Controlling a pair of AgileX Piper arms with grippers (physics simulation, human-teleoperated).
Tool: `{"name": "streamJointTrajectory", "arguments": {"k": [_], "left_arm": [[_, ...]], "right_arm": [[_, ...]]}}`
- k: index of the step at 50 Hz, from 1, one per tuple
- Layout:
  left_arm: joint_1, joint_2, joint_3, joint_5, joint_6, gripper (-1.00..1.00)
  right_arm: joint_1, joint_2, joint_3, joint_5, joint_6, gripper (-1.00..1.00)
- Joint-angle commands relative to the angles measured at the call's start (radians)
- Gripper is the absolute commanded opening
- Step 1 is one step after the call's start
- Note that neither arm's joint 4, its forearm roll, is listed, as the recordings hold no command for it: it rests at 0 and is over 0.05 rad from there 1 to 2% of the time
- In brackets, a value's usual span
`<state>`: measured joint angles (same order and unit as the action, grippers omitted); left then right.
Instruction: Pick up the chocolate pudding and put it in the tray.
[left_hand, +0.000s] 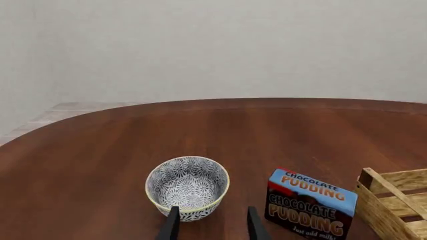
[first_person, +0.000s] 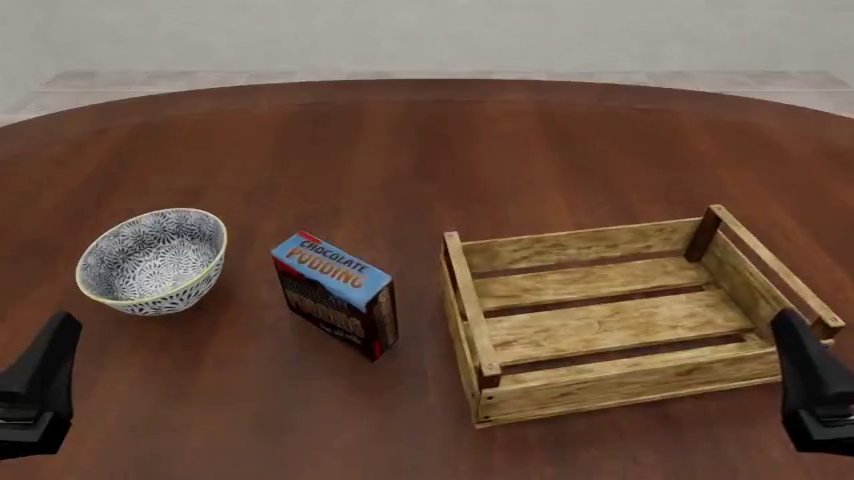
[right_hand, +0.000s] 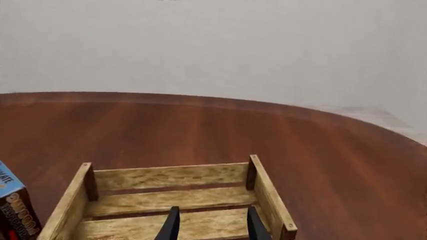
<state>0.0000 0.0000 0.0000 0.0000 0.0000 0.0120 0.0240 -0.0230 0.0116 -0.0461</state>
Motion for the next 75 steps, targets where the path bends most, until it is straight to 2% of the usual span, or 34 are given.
{"name": "streamJointTrajectory", "arguments": {"k": [1,4,6,8,15,18,20,26,27,30,32,34,35,39,41,45,47,51,52,55,57,58,60,61,63,64,65,66,67,70,71,72,73,75], "left_arm": [[0.000,0.000,0.000,0.000,0.000,1.00],[0.000,0.000,0.000,0.000,0.000,1.00],[0.000,0.000,0.000,0.000,0.000,1.00],[0.000,0.000,0.000,0.000,0.000,1.00],[0.000,0.000,0.000,0.000,0.000,1.00],[0.000,0.000,0.000,0.000,0.000,1.00],[0.000,0.000,0.000,0.000,0.000,1.00],[0.000,0.000,0.000,0.000,0.000,1.00],[0.000,0.000,0.000,0.000,0.000,1.00],[0.000,0.000,0.000,0.000,0.000,1.00],[0.000,0.000,0.000,0.000,0.000,1.00],[0.000,0.000,0.000,0.000,0.000,1.00],[0.000,0.000,0.000,0.000,0.000,1.00],[0.000,0.000,0.000,0.000,0.000,1.00],[0.000,0.000,0.000,0.000,0.000,1.00],[0.000,0.000,0.000,0.000,0.000,1.00],[0.000,0.000,0.000,0.000,0.000,1.00],[0.000,0.000,0.000,0.000,0.000,1.00],[0.000,0.000,0.000,0.000,0.000,1.00],[0.000,0.000,0.000,0.000,0.000,1.00],[0.000,0.000,0.000,0.000,0.000,1.00],[0.000,0.000,0.000,0.000,0.000,1.00],[0.000,0.000,0.000,0.000,0.000,1.00],[0.000,0.000,0.000,0.000,0.000,1.00],[0.000,0.000,0.000,0.000,0.000,1.00],[0.000,0.000,0.000,0.000,0.000,1.00],[0.000,0.000,0.000,0.000,0.000,1.00],[0.000,0.000,0.000,0.000,0.000,1.00],[0.000,0.000,0.000,0.000,0.000,1.00],[0.000,0.000,0.000,0.000,0.000,1.00],[0.000,0.000,0.000,0.000,0.000,1.00],[0.000,0.000,0.000,0.000,0.000,1.00],[0.000,0.000,0.000,0.000,0.000,1.00],[0.000,0.000,0.000,0.000,0.000,1.00]], "right_arm": [[-0.003,0.052,-0.042,0.018,-0.028,1.00],[0.019,0.074,-0.081,0.050,-0.007,1.00],[0.007,0.097,-0.110,0.064,-0.032,1.00],[0.022,0.064,-0.152,0.119,0.004,1.00],[0.037,0.096,-0.281,0.218,-0.017,1.00],[0.043,0.112,-0.318,0.243,-0.005,1.00],[0.013,0.196,-0.339,0.241,-0.034,1.00],[0.008,0.205,-0.404,0.275,-0.040,1.00],[0.014,0.222,-0.415,0.277,-0.070,1.00],[0.026,0.282,-0.457,0.296,-0.054,1.00],[0.061,0.318,-0.494,0.311,-0.016,1.00],[0.049,0.323,-0.527,0.328,0.004,1.00],[0.085,0.342,-0.547,0.337,0.004,1.00],[0.042,0.387,-0.600,0.354,-0.001,1.00],[0.072,0.420,-0.631,0.371,-0.004,1.00],[0.075,0.464,-0.696,0.399,-0.050,1.00],[0.102,0.507,-0.726,0.417,-0.023,1.00],[0.105,0.537,-0.765,0.429,-0.019,1.00],[0.101,0.534,-0.778,0.425,-0.055,1.00],[0.090,0.598,-0.798,0.434,-0.070,1.00],[0.114,0.621,-0.815,0.434,-0.067,1.00],[0.150,0.656,-0.830,0.451,-0.028,1.00],[0.139,0.629,-0.842,0.437,-0.074,1.00],[0.175,0.642,-0.846,0.442,-0.081,1.00],[0.176,0.643,-0.864,0.448,-0.077,1.00],[0.193,0.644,-0.867,0.446,-0.093,1.00],[0.193,0.644,-0.867,0.446,-0.093,1.00],[0.208,0.673,-0.885,0.465,-0.043,1.00],[0.201,0.666,-0.889,0.453,-0.076,1.00],[0.215,0.661,-0.902,0.442,-0.104,1.00],[0.210,0.668,-0.914,0.451,-0.087,1.00],[0.225,0.652,-0.914,0.436,-0.135,1.00],[0.231,0.664,-0.920,0.442,-0.119,1.00],[0.241,0.673,-0.919,0.430,-0.134,1.00]]}}
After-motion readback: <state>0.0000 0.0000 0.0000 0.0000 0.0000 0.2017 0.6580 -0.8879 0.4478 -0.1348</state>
